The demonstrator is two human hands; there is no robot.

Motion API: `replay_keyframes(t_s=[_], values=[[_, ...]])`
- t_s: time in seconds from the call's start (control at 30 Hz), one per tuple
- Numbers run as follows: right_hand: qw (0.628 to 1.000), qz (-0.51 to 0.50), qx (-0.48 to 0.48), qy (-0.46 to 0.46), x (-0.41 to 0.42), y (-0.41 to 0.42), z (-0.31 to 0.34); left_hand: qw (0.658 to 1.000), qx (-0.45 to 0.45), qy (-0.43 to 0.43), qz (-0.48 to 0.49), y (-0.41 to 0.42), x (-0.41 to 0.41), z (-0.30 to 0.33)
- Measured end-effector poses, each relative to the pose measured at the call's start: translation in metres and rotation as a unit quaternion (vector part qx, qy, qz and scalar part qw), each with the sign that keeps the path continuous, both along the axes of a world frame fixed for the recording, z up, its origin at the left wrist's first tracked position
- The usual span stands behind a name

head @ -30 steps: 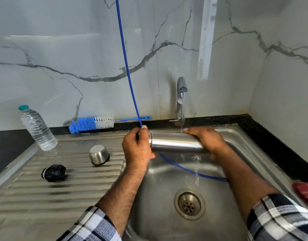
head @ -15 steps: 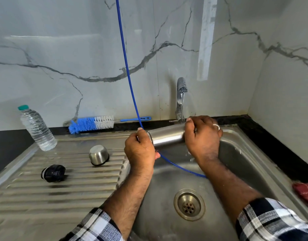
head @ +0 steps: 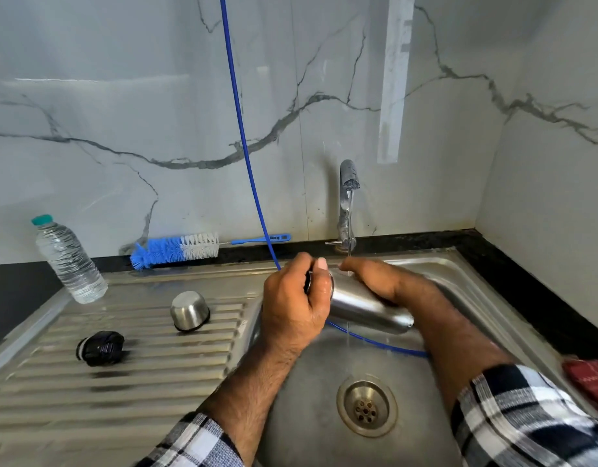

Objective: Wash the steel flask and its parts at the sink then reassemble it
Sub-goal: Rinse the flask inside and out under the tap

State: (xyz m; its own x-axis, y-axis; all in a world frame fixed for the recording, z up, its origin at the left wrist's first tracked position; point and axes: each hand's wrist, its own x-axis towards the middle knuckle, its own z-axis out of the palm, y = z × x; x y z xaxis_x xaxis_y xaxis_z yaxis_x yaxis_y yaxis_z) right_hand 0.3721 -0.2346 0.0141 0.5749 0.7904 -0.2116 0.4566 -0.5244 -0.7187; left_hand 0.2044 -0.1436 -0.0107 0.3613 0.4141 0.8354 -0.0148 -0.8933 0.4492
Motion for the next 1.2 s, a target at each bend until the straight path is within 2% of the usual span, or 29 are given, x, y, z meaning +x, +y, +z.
replay_keyframes(t_s=[0.03, 0.1, 0.2, 0.3, 0.37, 0.4, 0.43, 0.47, 0.53, 0.57, 0.63, 0.7, 0.8, 0.9, 0.97, 1.07, 1.13, 1.2], values=[[1.000, -0.022, -0.002, 0.013, 0.004, -0.002, -0.001, 1.000, -0.006, -0.006, 0.011, 0.002, 0.002, 0.000], [0.999, -0.031, 0.013, -0.017, 0.005, -0.002, -0.003, 0.997, -0.044, -0.026, 0.064, 0.005, 0.008, 0.003], [0.985, -0.037, 0.054, -0.161, -0.011, 0.003, 0.005, 0.969, -0.192, -0.046, 0.151, 0.023, 0.023, 0.002], [0.902, -0.047, 0.148, -0.403, -0.034, 0.013, 0.001, 0.900, -0.392, -0.052, 0.185, 0.032, 0.040, 0.000], [0.855, -0.017, 0.210, -0.473, -0.037, 0.020, -0.011, 0.862, -0.471, -0.055, 0.181, 0.031, 0.050, -0.001], [0.846, -0.007, 0.226, -0.483, -0.033, 0.020, -0.014, 0.856, -0.483, -0.062, 0.174, 0.029, 0.053, 0.000], [0.843, -0.014, 0.240, -0.481, -0.024, 0.019, -0.017, 0.868, -0.463, -0.062, 0.167, 0.028, 0.055, 0.000], [0.852, -0.034, 0.243, -0.462, -0.017, 0.016, -0.015, 0.897, -0.406, -0.062, 0.162, 0.028, 0.056, -0.001], [0.906, -0.074, 0.179, -0.376, 0.001, 0.013, -0.012, 0.954, -0.250, -0.061, 0.157, 0.032, 0.050, -0.003], [0.939, -0.083, 0.119, -0.312, 0.011, 0.012, -0.009, 0.969, -0.185, -0.069, 0.151, 0.033, 0.047, -0.002], [0.983, -0.078, -0.001, -0.167, 0.023, 0.007, -0.004, 0.982, -0.111, -0.081, 0.132, 0.031, 0.041, 0.000], [0.989, -0.077, -0.025, -0.127, 0.024, 0.003, -0.005, 0.982, -0.100, -0.088, 0.134, 0.028, 0.038, -0.001], [0.976, -0.079, 0.052, -0.195, 0.016, 0.006, -0.005, 0.968, -0.154, -0.115, 0.162, 0.026, 0.037, -0.001], [0.945, -0.024, 0.134, -0.298, 0.003, 0.012, -0.008, 0.946, -0.232, -0.124, 0.188, 0.022, 0.035, 0.002], [0.916, 0.005, 0.181, -0.359, -0.006, 0.016, -0.017, 0.929, -0.293, -0.109, 0.199, 0.021, 0.036, -0.003], [0.853, 0.046, 0.244, -0.459, -0.015, 0.016, -0.025, 0.900, -0.379, -0.093, 0.195, 0.027, 0.040, -0.010], [0.820, 0.052, 0.272, -0.501, -0.014, 0.016, -0.029, 0.891, -0.409, -0.080, 0.180, 0.033, 0.041, -0.009], [0.832, 0.020, 0.267, -0.485, -0.013, 0.015, -0.029, 0.901, -0.395, -0.086, 0.158, 0.034, 0.038, -0.005]])
